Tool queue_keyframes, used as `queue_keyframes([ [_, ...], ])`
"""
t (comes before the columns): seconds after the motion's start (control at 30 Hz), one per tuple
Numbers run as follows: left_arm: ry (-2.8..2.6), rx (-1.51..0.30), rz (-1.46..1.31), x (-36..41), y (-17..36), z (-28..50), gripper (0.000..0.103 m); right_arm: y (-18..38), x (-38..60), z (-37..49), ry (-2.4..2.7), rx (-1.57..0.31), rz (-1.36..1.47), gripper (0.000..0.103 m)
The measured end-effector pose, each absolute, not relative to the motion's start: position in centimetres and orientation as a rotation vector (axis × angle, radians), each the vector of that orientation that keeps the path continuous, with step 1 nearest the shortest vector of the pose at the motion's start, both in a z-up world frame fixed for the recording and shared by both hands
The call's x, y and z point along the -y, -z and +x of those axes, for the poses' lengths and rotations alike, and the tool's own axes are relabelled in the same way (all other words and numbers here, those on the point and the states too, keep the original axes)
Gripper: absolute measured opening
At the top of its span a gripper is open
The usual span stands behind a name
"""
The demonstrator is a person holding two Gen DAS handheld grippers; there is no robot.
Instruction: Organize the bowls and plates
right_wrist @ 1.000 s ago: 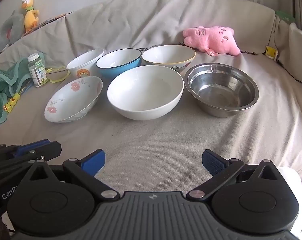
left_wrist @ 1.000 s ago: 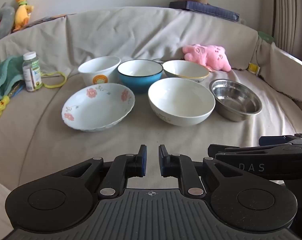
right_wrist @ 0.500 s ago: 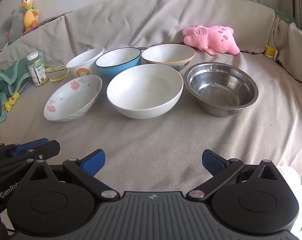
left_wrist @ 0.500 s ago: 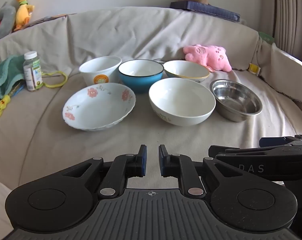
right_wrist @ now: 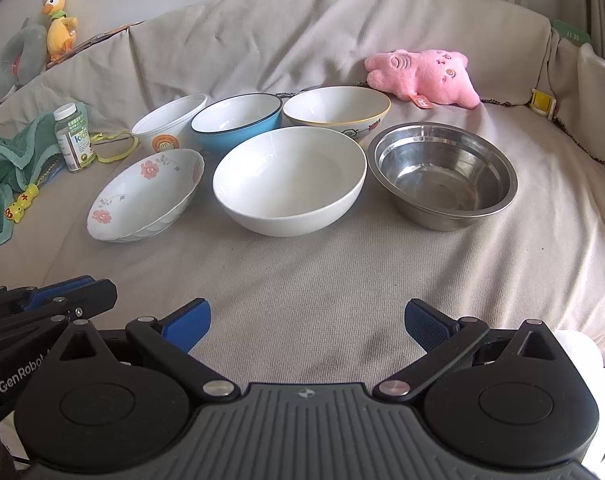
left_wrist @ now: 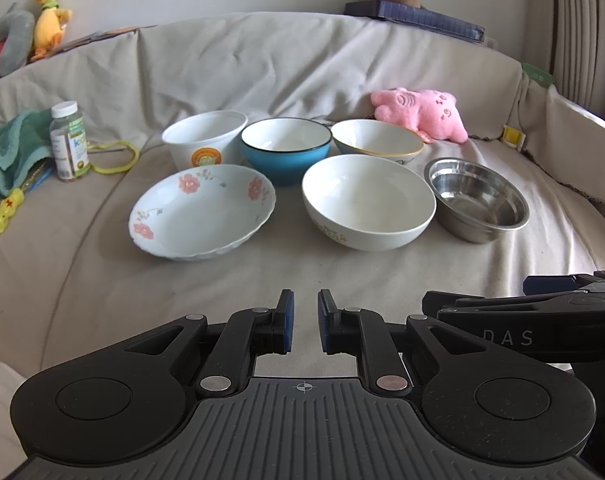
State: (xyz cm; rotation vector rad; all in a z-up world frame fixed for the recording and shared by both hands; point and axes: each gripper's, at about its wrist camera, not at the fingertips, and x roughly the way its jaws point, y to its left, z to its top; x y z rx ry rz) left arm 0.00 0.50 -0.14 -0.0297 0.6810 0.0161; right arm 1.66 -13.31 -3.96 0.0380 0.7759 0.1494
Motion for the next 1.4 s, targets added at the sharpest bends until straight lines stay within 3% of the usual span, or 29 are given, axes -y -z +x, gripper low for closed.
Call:
queue_keyframes([
  [1.4, -0.030, -0.686, -0.030, -0.47, -0.06, -0.12, 0.016, 3.55, 13.39, 1.50, -0.149, -0.768, 0.044, 0.103],
])
